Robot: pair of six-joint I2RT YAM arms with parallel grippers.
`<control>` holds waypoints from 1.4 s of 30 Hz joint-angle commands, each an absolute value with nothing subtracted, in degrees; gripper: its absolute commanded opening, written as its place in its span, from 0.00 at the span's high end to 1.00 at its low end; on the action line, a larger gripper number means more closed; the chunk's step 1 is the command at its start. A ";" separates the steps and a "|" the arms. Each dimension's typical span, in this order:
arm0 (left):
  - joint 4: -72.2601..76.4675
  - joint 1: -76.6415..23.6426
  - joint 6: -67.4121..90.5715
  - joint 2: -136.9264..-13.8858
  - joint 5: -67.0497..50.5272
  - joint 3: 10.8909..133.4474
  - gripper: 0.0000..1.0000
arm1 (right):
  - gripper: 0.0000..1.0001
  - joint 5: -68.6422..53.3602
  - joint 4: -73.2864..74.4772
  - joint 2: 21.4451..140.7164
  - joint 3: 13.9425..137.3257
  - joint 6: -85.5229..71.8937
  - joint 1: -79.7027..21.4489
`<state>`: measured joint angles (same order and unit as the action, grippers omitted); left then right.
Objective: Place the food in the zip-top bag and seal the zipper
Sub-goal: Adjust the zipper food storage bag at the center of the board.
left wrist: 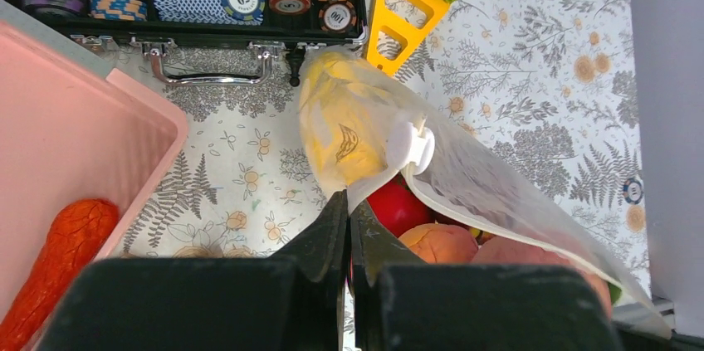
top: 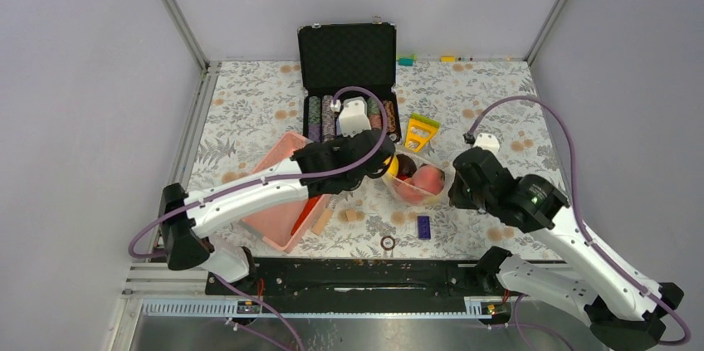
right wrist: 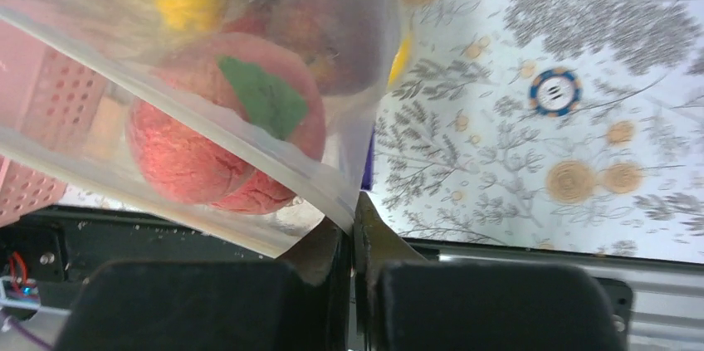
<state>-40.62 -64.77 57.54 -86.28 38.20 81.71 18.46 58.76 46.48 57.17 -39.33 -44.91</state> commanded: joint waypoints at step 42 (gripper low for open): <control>-43.66 -40.29 48.97 -51.77 19.04 48.32 0.01 | 1.00 8.53 47.59 60.85 68.32 -24.78 -38.01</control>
